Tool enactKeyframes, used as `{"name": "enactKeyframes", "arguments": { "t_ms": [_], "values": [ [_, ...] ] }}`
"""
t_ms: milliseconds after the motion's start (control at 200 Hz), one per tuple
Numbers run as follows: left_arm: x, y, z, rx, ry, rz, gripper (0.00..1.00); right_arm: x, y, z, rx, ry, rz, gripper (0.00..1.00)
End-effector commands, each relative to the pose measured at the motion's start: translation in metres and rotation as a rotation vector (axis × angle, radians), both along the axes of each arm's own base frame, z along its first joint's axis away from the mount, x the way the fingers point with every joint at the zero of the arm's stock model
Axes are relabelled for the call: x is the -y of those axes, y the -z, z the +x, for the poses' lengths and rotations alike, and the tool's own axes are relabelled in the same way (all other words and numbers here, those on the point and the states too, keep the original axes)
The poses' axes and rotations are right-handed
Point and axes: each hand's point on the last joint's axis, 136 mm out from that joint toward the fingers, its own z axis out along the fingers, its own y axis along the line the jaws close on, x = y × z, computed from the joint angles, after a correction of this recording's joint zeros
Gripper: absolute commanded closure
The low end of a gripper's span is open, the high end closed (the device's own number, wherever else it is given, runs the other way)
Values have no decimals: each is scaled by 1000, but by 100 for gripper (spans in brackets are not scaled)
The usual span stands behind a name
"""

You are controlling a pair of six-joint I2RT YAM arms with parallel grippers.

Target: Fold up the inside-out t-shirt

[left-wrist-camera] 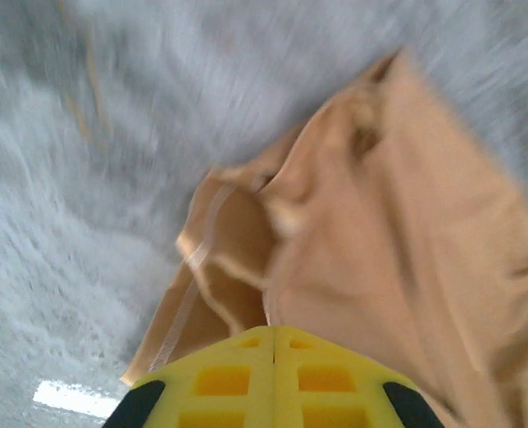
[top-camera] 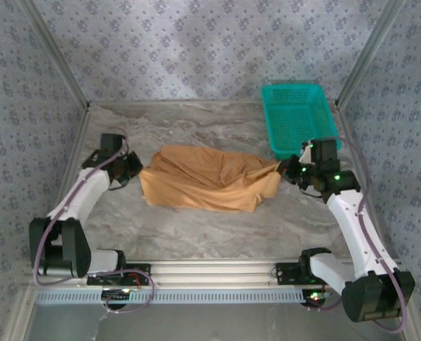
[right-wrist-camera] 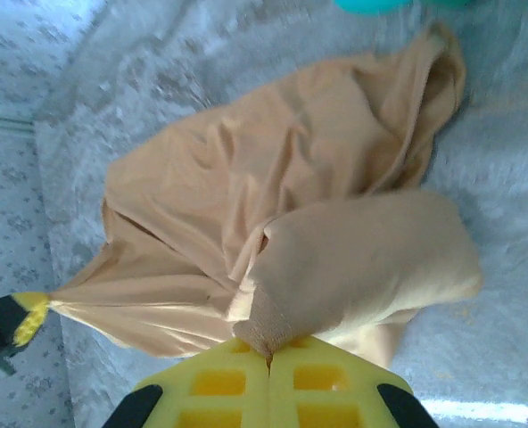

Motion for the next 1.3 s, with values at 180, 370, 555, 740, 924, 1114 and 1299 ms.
{"name": "enactKeyframes", "arguments": {
  "t_ms": [180, 370, 555, 740, 924, 1114, 1299],
  "values": [
    [-50, -112, 4, 237, -133, -38, 100, 38, -66, 2, 131, 59, 11, 100],
    [-41, -147, 19, 313, -115, -106, 100, 41, -95, 38, 192, 90, 65, 100],
    [-39, -245, 44, 483, -75, -114, 100, 42, -189, 80, 359, 92, 107, 100],
    [-37, -362, 40, 717, -42, -102, 100, 41, -303, 78, 587, 77, 112, 100],
    [-47, -412, 12, 846, -67, -45, 100, 45, -337, 62, 679, 67, 96, 100],
    [-49, -403, -11, 846, -70, 7, 100, 46, -316, 51, 659, 57, 106, 100],
    [-49, -390, -30, 848, -69, 35, 100, 46, -319, 41, 681, 46, 137, 100]
  ]
}}
